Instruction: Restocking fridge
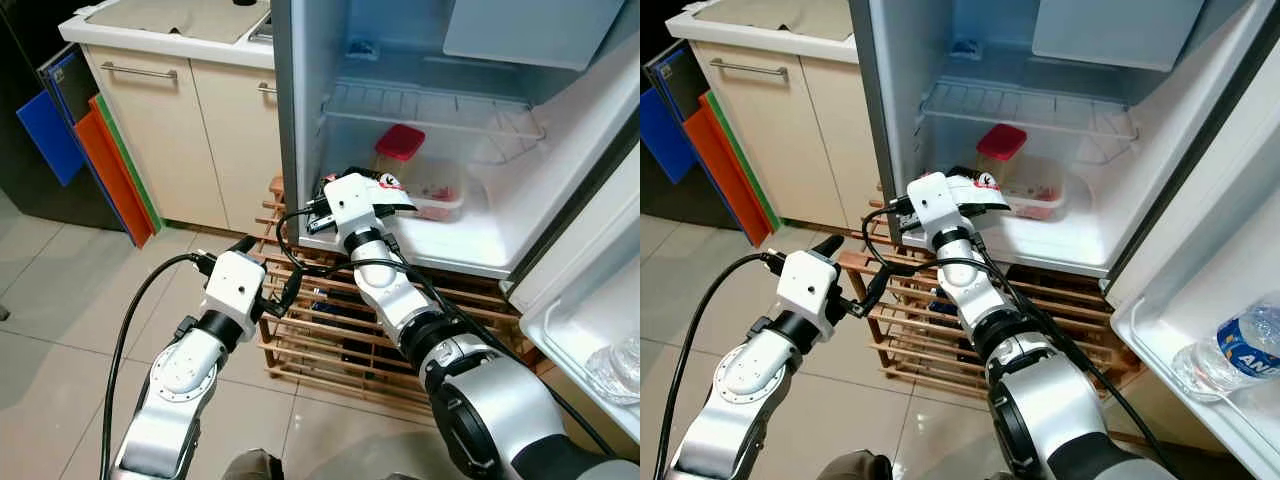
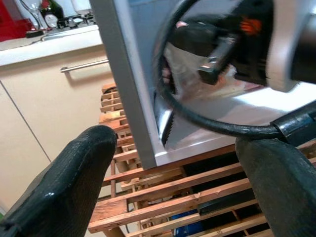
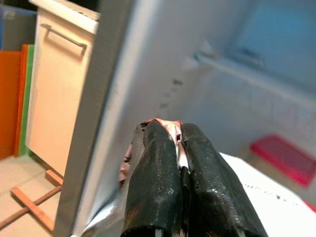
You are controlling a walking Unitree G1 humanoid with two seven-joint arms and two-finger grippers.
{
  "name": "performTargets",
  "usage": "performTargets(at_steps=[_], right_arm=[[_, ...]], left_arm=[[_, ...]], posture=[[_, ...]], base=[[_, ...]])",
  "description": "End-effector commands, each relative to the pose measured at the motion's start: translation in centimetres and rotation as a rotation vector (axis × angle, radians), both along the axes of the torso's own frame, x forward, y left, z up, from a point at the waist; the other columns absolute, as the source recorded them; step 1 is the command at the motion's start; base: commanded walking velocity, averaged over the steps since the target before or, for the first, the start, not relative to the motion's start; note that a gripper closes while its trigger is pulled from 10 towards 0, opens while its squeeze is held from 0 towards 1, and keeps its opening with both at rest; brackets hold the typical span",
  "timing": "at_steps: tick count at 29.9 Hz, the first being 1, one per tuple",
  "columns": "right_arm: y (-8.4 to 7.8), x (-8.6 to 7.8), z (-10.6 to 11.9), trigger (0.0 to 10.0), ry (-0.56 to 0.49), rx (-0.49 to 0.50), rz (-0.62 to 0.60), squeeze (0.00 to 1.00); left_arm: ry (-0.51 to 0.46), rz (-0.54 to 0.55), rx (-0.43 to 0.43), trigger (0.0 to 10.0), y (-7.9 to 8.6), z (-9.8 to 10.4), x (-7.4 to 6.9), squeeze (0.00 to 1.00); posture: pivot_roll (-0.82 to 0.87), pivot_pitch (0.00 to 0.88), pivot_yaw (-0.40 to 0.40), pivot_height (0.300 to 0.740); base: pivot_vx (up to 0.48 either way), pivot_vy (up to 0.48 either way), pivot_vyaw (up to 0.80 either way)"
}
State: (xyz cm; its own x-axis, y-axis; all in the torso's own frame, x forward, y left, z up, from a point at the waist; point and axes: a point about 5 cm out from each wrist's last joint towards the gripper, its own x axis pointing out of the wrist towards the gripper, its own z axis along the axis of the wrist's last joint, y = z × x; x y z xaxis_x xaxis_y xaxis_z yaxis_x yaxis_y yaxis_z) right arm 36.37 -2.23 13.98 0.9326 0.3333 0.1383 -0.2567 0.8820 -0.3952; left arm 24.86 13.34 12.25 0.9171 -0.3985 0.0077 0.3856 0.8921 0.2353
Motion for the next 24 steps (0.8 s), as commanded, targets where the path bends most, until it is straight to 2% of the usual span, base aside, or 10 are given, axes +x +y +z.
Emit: performTargets(at_steps=[1,4,5,6,12,16,21,24], right_arm=[[0.7,0.1,0.8,0.0,-0.045,-0.043,0.032,0.00],[0.6,0.2,0.7,0.0,-0.027,-0.054,0.023,0.00],[0.4,0.3,0.4,10.0,0.014,-0.052,0.024,0.00],[0.2,0.4,0.2,10.0,0.042,-0.046,0.014,1.00],[-0.2,0.5,-0.6,10.0,0.112,-0.027,0.014,1.00],[-0.7,0.5,-0.9,10.0,0.141,-0.019,-0.008,1.00],[-1.7,0.7,-1.8,10.0,0.227,0.022,-0.060,1.00],[-3.3,0.8,-2.9,10.0,0.346,0.127,-0.154,1.00]], left_arm=[[-0.007,-0.016,0.010,10.0,-0.3,0.3,-0.3,0.00],[-0.003,-0.015,0.009,10.0,-0.4,0.3,-0.4,0.00],[-0.001,-0.013,0.009,10.0,-0.4,0.3,-0.4,0.00],[0.001,-0.012,0.008,10.0,-0.5,0.3,-0.4,0.00],[0.008,-0.008,0.002,10.0,-0.7,0.3,-0.4,0.00],[0.012,-0.007,-0.001,10.0,-0.8,0.3,-0.3,0.00],[0.029,0.003,-0.013,10.0,-0.9,0.2,-0.3,0.00],[0.035,0.012,-0.015,10.0,-0.8,0.3,-0.3,0.00]], posture=[[0.21,0.123,-0.010,0.740],[0.21,0.119,-0.018,0.740],[0.21,0.116,-0.021,0.740],[0.21,0.117,-0.023,0.740],[0.21,0.109,-0.031,0.740],[0.21,0.106,-0.033,0.740],[0.21,0.107,-0.033,0.740],[0.21,0.114,-0.032,0.740]], base=[[0.000,0.000,0.00],[0.000,0.000,0.00],[0.000,0.000,0.00],[0.000,0.000,0.00],[0.000,0.000,0.00],[0.000,0.000,0.00],[0.000,0.000,0.00],[0.000,0.000,0.00]])
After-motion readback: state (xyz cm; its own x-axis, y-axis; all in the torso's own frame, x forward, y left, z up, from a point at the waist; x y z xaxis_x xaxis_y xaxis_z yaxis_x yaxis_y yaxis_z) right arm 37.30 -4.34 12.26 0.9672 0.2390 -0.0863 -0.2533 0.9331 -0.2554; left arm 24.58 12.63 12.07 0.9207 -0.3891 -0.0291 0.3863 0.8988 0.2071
